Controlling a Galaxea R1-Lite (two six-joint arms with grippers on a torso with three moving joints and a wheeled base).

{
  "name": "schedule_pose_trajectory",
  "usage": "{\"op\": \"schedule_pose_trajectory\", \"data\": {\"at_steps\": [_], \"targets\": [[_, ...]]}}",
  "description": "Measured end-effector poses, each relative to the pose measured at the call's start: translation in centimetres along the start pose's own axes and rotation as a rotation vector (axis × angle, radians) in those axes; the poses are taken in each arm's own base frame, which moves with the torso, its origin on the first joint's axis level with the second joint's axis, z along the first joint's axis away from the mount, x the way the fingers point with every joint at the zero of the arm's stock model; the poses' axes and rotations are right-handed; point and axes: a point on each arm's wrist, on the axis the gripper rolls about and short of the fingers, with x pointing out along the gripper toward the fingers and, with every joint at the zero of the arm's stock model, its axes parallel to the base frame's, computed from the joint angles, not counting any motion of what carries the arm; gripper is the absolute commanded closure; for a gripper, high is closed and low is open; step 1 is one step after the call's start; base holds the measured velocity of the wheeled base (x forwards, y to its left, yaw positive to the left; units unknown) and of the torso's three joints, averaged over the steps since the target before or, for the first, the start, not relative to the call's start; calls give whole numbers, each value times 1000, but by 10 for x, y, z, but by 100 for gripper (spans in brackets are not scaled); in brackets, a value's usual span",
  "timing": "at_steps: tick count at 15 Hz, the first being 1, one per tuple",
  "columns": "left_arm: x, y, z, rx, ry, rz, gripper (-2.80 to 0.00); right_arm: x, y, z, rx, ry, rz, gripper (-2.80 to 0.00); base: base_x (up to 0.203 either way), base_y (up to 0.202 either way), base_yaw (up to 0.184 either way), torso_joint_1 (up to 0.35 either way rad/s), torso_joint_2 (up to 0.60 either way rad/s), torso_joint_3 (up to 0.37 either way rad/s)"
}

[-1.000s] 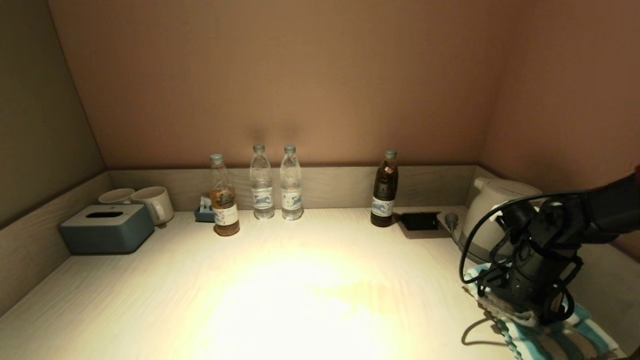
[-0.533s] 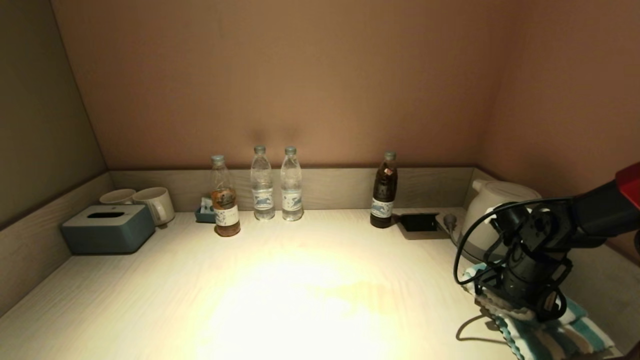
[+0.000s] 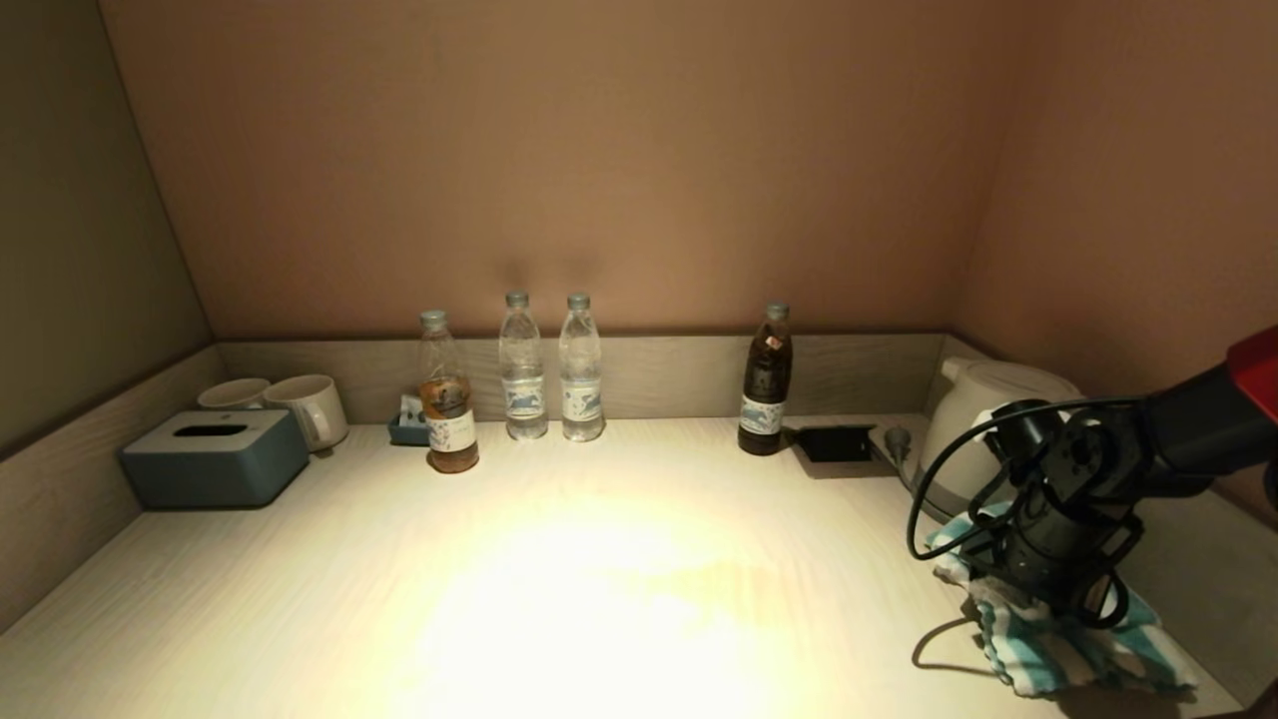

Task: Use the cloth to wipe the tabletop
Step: Pick up the tablecloth

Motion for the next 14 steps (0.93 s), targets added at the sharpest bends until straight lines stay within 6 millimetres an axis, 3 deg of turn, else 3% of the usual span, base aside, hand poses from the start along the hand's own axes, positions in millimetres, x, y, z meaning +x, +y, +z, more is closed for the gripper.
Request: {"op": "schedule_pose_trajectory", "data": {"at_steps": [3, 10, 14], "targets": [[0, 0, 0, 0, 0, 0, 0, -8, 1, -1, -4, -6, 26, 0, 0, 0, 0, 0, 0, 0], [0, 0, 0, 0, 0, 1, 0, -63, 8, -10, -79, -78, 198, 0, 0, 0, 0, 0, 0, 0], [0, 0, 0, 0, 0, 0, 0, -79, 10, -9, -119, -146, 245, 0, 0, 0, 0, 0, 0, 0]]}}
